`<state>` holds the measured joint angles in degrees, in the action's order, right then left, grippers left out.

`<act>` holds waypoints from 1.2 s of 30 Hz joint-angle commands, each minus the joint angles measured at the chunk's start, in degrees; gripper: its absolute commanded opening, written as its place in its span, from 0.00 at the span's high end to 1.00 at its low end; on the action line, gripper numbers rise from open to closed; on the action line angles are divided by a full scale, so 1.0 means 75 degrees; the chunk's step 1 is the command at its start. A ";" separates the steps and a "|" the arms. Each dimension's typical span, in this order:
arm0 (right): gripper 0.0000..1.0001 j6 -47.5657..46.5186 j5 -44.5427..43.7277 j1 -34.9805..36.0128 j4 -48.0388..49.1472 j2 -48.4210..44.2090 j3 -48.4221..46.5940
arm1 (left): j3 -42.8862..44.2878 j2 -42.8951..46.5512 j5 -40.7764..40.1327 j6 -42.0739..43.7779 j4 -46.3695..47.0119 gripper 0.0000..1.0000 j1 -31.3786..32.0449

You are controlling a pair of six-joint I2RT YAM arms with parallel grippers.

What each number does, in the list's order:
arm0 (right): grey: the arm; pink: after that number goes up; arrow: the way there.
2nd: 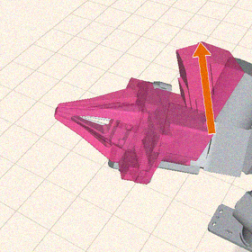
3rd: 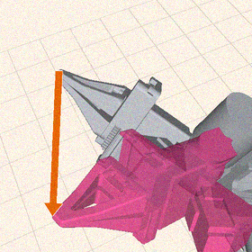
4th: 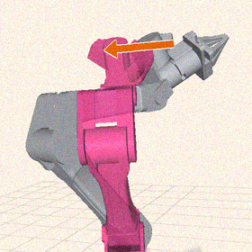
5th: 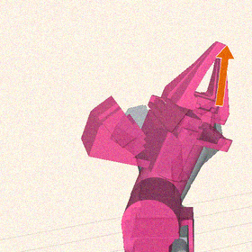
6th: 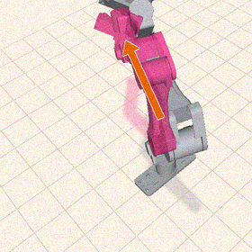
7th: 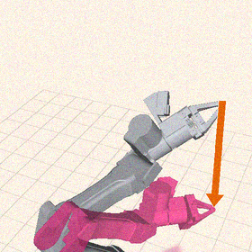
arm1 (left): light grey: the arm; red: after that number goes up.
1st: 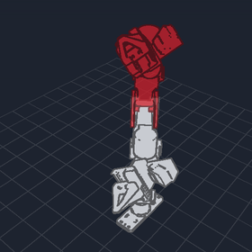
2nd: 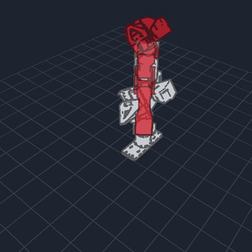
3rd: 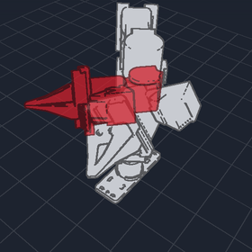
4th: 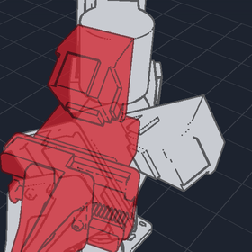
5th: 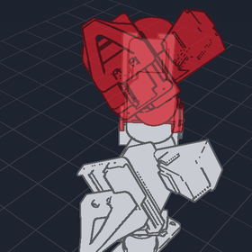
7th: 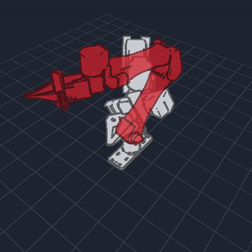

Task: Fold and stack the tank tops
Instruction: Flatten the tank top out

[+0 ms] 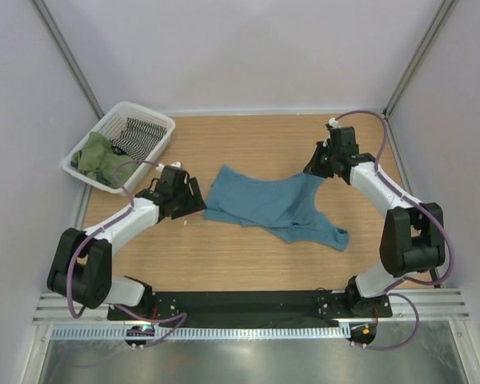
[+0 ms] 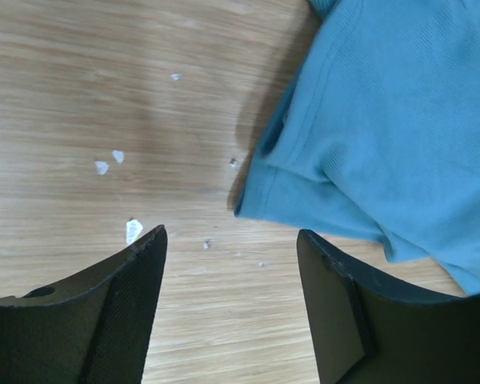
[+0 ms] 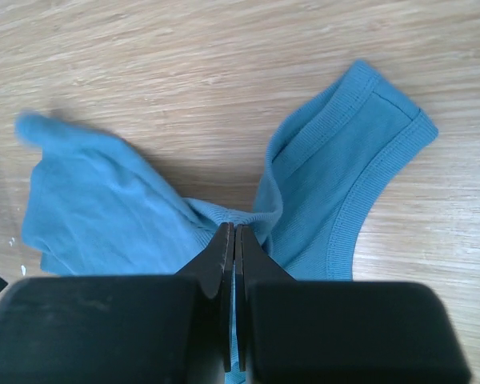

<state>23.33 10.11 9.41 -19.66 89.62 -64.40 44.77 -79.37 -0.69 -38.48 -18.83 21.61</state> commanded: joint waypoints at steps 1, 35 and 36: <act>0.99 0.0100 0.0093 0.0046 0.0476 -0.0009 0.0044 | 0.0428 -0.0151 0.0606 0.0138 0.0565 0.34 -0.0033; 0.99 0.0053 0.0433 0.0046 0.0746 0.0003 0.0231 | 0.6838 -0.6115 0.0888 0.1369 -0.0642 0.52 -0.0033; 0.99 0.0065 0.0445 0.0035 0.0758 0.0026 0.0231 | 0.6955 -0.6151 0.0947 0.1380 -0.0642 0.52 -0.0033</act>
<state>23.90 12.08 9.63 -16.29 90.52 -62.67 93.91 -124.84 5.67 -29.89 -22.26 21.61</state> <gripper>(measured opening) 0.030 0.477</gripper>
